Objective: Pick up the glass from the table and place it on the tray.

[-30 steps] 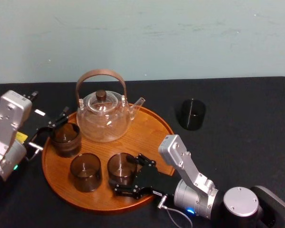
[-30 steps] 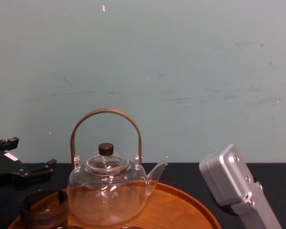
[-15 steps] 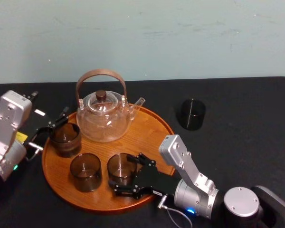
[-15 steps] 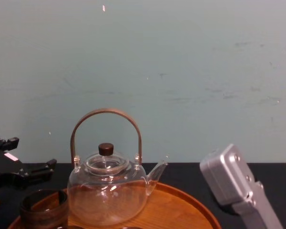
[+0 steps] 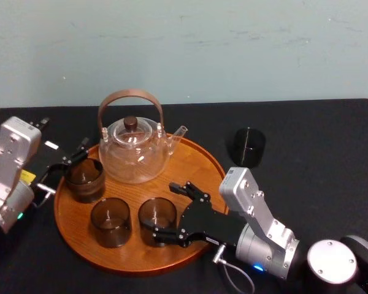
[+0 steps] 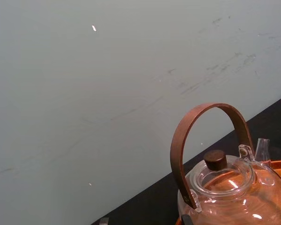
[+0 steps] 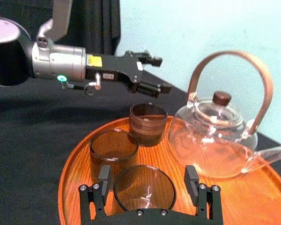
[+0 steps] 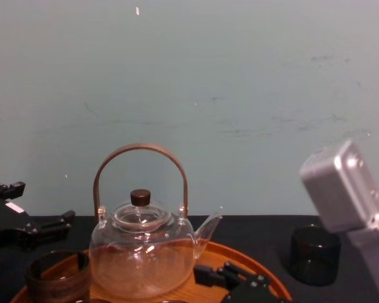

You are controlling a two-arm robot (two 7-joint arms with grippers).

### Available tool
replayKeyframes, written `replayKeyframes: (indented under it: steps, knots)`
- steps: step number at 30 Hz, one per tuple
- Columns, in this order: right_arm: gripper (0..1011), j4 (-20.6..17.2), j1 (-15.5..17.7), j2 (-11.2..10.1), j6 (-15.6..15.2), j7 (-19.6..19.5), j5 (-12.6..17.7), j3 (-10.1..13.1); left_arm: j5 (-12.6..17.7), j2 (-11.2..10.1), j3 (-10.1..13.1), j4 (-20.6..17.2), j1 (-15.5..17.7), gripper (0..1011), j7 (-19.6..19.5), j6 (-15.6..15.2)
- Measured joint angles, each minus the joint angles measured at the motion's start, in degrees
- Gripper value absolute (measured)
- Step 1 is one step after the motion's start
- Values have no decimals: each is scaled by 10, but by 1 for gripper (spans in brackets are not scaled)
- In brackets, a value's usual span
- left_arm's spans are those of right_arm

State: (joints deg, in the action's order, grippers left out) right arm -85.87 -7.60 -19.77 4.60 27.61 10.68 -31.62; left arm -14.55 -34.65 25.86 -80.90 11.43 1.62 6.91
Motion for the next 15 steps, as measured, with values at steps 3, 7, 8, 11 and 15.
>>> replayKeyframes:
  steps: [3, 7, 8, 11, 15]
  knots:
    - [1002, -18, 8, -6, 0, -4, -4, 3, 0, 0, 0, 0, 0, 1001, 0, 0]
    - [1002, -46, 23, -16, 1, -12, -8, 10, 0, 0, 0, 0, 0, 1001, 0, 0]
    - [1003, -50, 26, -18, 2, -13, -8, 12, 0, 0, 0, 0, 0, 1001, 0, 0]
    - [1003, -60, 34, -22, 2, -15, -7, 19, 0, 0, 0, 0, 0, 1001, 0, 0]
    - [1002, -75, 49, -31, -9, -13, 12, 34, 0, 0, 0, 0, 0, 1002, 0, 0]
